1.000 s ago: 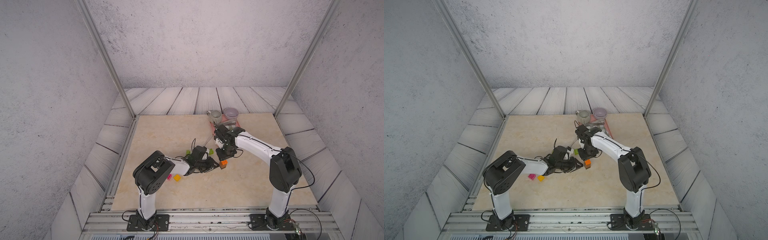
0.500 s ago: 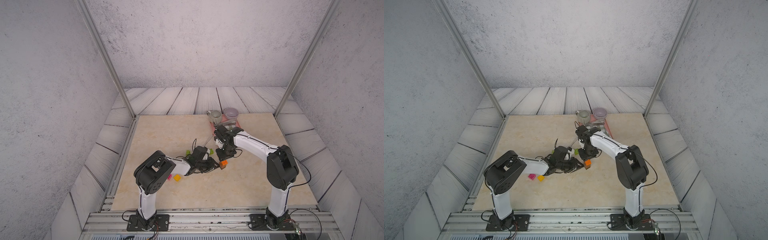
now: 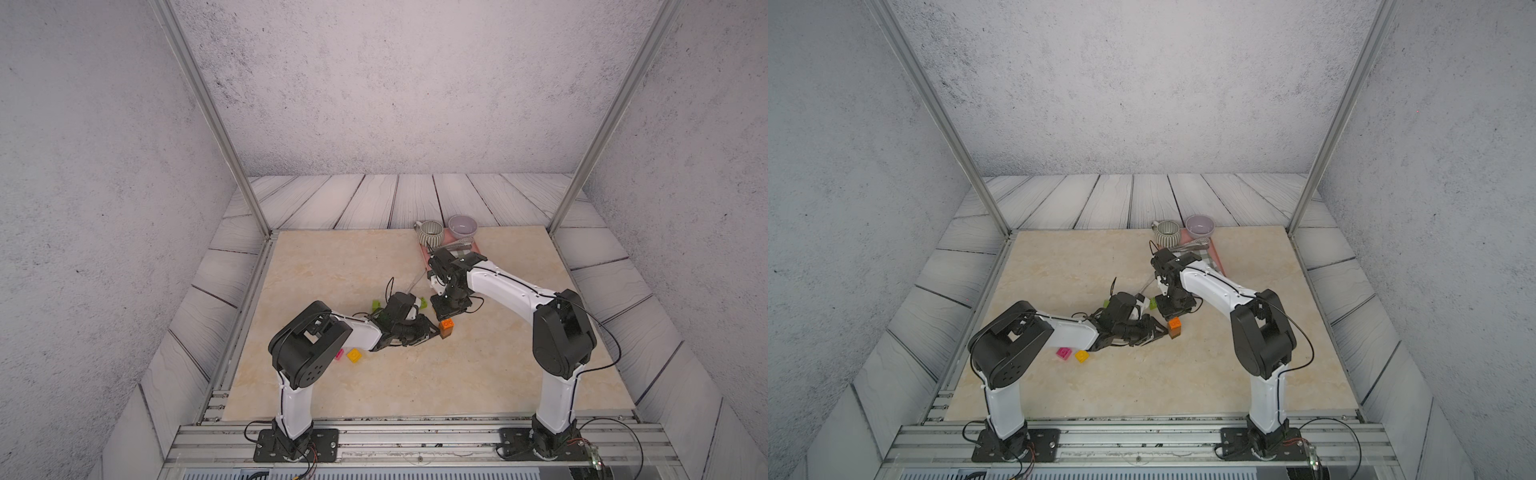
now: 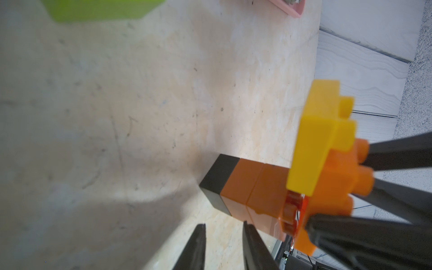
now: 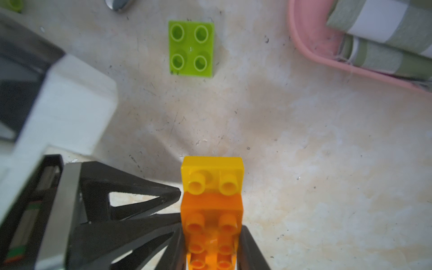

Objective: Assemble the letter r with lego
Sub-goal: Assemble the lego brick with the lego brick.

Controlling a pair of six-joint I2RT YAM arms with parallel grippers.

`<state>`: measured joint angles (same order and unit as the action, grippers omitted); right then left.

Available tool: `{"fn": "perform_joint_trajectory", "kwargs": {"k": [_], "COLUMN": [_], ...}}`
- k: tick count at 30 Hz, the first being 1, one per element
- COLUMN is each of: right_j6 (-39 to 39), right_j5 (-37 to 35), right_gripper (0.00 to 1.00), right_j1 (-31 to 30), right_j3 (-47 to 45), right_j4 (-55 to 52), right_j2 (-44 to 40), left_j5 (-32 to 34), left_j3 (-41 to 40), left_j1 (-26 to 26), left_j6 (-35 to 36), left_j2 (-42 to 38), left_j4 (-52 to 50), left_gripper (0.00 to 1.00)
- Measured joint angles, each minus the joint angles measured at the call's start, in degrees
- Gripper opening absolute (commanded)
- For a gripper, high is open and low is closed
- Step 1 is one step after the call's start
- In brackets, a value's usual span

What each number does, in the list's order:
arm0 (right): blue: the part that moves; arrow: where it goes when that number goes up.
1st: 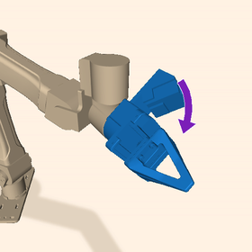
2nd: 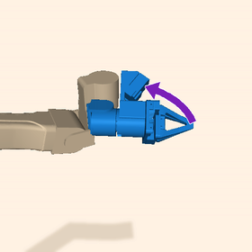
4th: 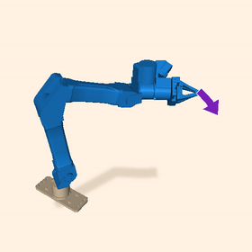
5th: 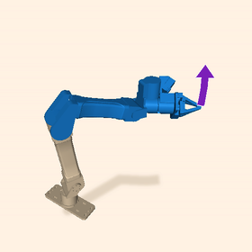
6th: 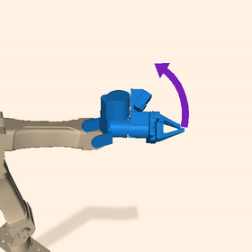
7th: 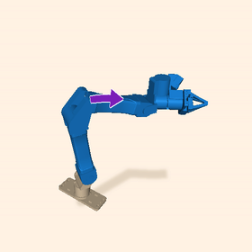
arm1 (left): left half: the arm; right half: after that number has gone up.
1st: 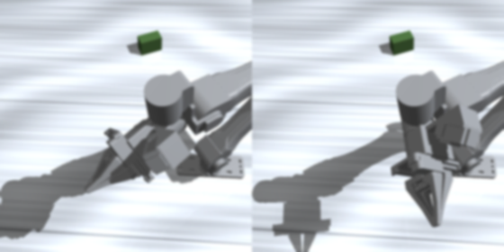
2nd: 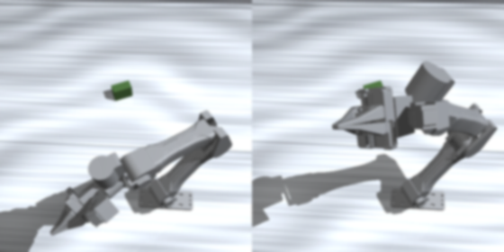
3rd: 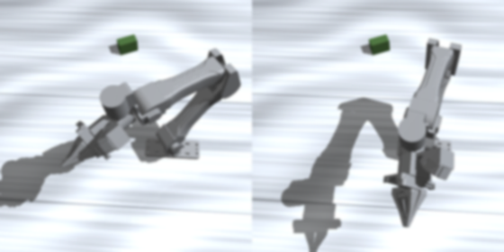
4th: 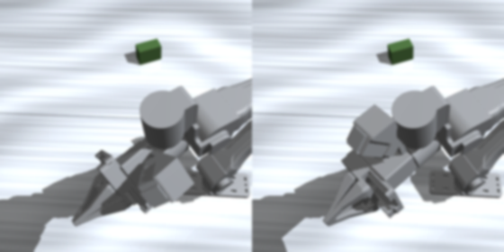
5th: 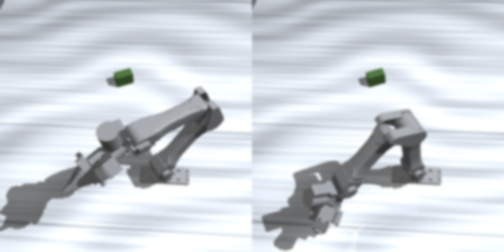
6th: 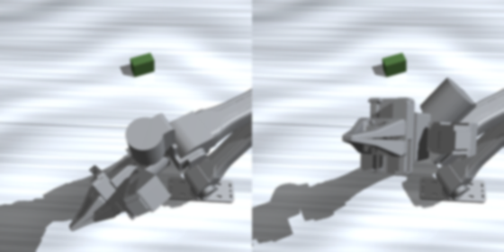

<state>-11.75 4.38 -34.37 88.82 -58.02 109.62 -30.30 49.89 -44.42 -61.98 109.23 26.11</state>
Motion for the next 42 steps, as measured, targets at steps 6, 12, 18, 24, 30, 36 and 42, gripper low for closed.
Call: {"fn": "perform_joint_trajectory", "kwargs": {"k": [6, 12, 18, 24, 30, 36, 42], "right_j6": [0.07, 0.09, -0.13, -0.24, -0.70, -1.92, -3.08], "right_j5": [-0.02, -0.02, -0.02, -0.04, -0.17, -1.36, -2.38], "right_gripper": [0.00, 0.00, 0.00, 0.00, 0.00, 0.00, 0.00], "right_j1": [0.00, 0.00, 0.00, 0.00, 0.00, -0.46, -0.87], "right_j3": [0.00, 0.00, -0.13, -0.42, -1.44, -5.53, -10.49], "right_j4": [0.02, 0.20, 0.66, 1.09, 2.23, 6.49, 11.37], "right_j2": [0.46, 0.55, 0.72, 0.72, 0.28, -2.56, -6.16], "left_j5": [0.02, 0.02, 0.02, 0.02, 0.00, 0.00, 0.00], "left_j3": [0.00, 0.00, 0.00, 0.00, 0.00, 0.00, 0.00], "left_j1": [0.00, 0.00, 0.00, 0.00, -0.02, -0.02, -0.02], "left_j6": [0.00, -0.02, -0.02, 0.00, 0.00, -0.02, -0.02], "left_j2": [0.00, 0.02, 0.11, 0.39, 0.44, 0.44, 0.44], "left_j4": [0.00, 0.00, 0.00, 0.02, 0.02, 0.02, 0.02], "left_gripper": [0.30, 0.30, 0.30, 0.30, 0.30, 0.30, 0.30]}}
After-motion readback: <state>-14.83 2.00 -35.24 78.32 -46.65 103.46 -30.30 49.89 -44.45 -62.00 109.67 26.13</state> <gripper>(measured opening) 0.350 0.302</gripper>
